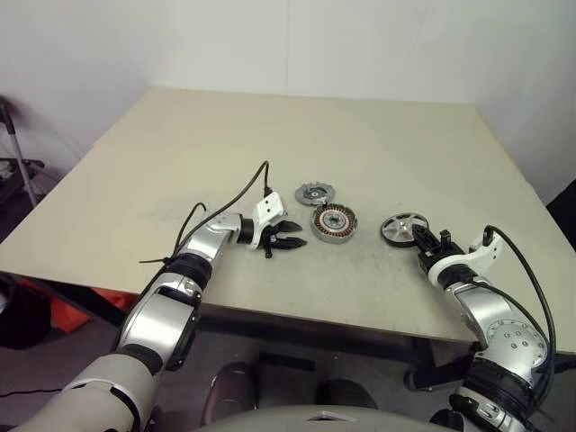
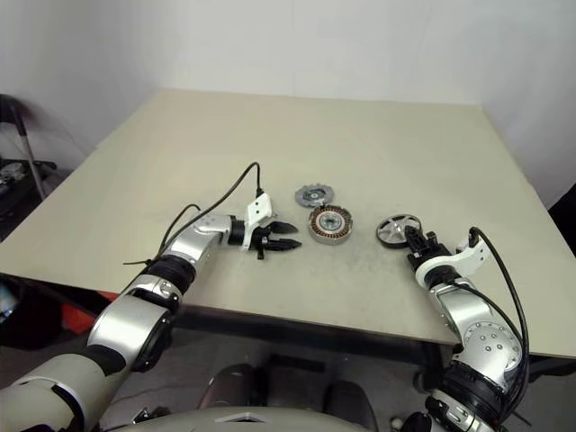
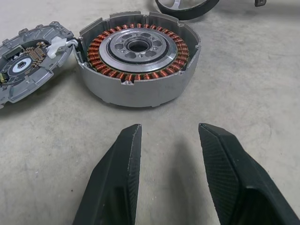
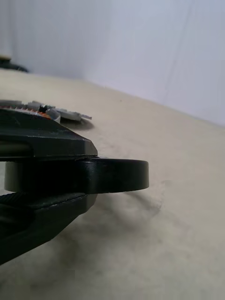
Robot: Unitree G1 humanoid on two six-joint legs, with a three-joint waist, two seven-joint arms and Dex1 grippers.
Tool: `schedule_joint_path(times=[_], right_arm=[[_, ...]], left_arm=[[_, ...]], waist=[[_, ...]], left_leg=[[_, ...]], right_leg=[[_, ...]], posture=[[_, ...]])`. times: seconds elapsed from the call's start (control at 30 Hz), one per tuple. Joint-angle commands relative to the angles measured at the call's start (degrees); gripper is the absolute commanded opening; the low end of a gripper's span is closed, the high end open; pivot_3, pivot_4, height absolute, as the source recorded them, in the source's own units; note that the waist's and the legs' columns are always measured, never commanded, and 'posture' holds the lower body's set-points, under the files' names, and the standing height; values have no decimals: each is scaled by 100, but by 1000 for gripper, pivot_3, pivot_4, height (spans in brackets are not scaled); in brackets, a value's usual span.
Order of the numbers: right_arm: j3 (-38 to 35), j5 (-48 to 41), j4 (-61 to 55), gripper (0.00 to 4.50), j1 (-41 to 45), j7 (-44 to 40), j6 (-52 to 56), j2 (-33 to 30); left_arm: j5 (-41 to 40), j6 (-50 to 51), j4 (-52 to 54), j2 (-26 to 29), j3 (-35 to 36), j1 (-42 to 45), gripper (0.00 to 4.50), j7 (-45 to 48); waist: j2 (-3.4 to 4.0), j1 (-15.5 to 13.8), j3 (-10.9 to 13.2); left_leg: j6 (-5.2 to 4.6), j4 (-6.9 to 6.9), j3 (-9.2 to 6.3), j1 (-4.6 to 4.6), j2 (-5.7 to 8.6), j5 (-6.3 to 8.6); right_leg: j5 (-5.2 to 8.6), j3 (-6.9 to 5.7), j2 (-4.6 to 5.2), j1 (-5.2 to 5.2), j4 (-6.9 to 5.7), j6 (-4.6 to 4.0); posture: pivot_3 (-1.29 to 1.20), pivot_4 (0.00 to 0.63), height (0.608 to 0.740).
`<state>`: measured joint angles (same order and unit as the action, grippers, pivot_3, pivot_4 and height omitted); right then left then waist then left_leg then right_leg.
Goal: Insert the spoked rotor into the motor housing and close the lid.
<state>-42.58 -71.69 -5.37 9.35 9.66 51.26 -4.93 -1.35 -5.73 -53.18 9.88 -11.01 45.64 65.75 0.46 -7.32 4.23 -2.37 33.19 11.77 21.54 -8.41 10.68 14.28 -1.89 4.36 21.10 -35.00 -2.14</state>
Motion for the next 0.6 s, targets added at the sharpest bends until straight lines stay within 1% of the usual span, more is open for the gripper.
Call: schedule_joint_path(times=[0.03,0.13,0.37,0.5,0.6], right_arm=[[123,-945,-235,358,215,383,-45,100],[350,-1480,-379,358,316,682,-127,173],[1020,-2097,-506,358,380,1072,-477,380],[1535,-2214,-567,358,242,1196,-505,531],[1712,-2294,-552,358,244,1172,-651,569]], left_arm=[[-232,-8,74,-56,230,115,2046,6],[-224,-64,-11,-86,246,122,2046,11],[-199,-157,-72,-136,257,86,2046,53],[-109,-367,-142,-124,217,41,2046,-24],[-41,-485,-264,-117,193,42,2046,-65]], waist=[[4,4,-1],[6,1,-2],[6,-4,-2],[5,-1,-2],[5,0,-2]], left_leg=[[0,-3,0,5,0,0],[-1,-5,0,25,1,-1],[-5,-5,0,35,0,2],[-4,-5,0,35,0,1],[-4,-5,0,36,0,1]], right_leg=[[0,0,0,7,0,0],[0,-2,0,26,-2,-2],[2,-10,0,31,0,-4],[2,-10,0,31,1,-4],[2,-11,0,32,1,-4]], posture=[[0,0,740],[0,0,740],[0,0,740],[0,0,740],[0,0,740]])
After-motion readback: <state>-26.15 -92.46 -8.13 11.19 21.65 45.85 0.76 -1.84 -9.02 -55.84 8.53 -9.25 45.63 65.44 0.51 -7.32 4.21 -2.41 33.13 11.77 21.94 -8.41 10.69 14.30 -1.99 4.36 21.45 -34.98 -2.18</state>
